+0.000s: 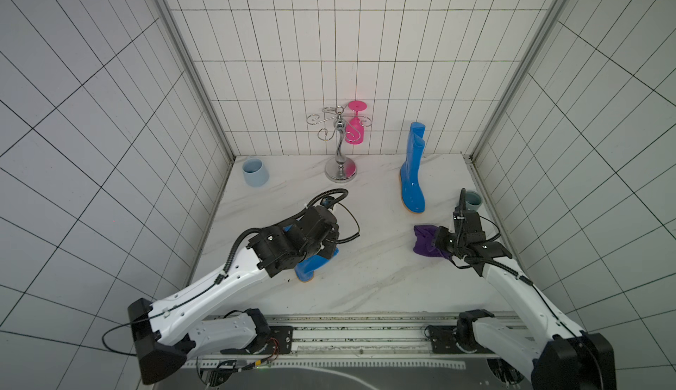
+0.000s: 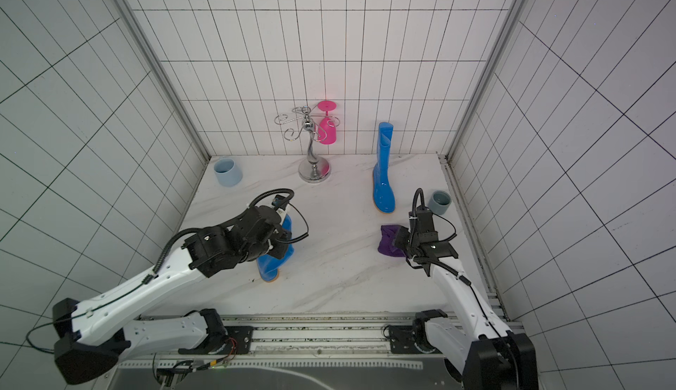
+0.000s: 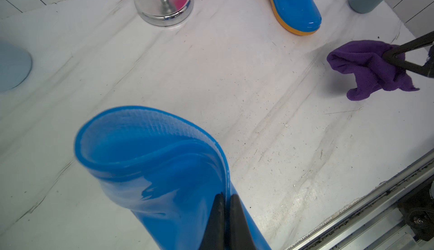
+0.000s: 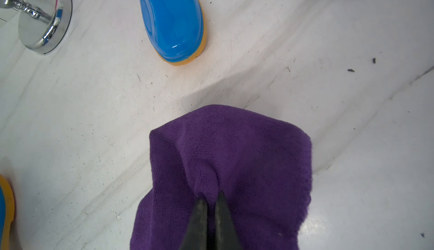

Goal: Wipe the rubber boots with a cloth
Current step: Adjust the rubber boot at the center of the board.

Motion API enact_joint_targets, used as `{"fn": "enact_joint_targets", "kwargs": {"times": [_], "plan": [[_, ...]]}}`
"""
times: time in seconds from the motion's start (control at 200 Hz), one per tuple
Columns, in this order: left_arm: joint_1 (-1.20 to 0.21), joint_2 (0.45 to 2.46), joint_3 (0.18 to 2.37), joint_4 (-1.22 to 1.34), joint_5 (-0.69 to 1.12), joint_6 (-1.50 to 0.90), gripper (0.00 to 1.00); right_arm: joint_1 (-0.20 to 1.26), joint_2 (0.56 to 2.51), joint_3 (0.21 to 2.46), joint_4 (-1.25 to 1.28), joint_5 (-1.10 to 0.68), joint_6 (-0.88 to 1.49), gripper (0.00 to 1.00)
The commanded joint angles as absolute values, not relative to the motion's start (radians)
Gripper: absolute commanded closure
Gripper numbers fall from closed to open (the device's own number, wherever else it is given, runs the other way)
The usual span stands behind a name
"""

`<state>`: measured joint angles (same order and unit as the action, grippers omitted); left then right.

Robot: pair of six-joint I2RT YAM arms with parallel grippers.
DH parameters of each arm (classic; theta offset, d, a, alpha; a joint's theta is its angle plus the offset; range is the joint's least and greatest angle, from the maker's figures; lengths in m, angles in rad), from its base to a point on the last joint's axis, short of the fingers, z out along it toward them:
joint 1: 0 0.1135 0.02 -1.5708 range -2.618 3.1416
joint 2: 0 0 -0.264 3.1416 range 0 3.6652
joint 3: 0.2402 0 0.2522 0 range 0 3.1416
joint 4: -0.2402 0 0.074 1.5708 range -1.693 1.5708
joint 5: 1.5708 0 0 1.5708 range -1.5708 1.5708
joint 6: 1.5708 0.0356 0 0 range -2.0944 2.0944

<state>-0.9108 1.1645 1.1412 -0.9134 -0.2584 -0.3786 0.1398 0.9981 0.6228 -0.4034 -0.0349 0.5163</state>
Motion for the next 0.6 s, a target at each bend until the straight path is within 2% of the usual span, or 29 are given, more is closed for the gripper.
{"fn": "enact_joint_targets", "kwargs": {"times": [0.0,0.595], "plan": [[-0.942,1.268,1.17,-0.912,-0.302,-0.401,1.0,0.121,0.97,0.574,-0.416,-0.031,0.531,1.0],[-1.08,1.626,1.264,-0.57,-0.139,-0.452,1.0,0.006,0.977,0.546,-0.384,-0.065,0.512,1.0]]}}
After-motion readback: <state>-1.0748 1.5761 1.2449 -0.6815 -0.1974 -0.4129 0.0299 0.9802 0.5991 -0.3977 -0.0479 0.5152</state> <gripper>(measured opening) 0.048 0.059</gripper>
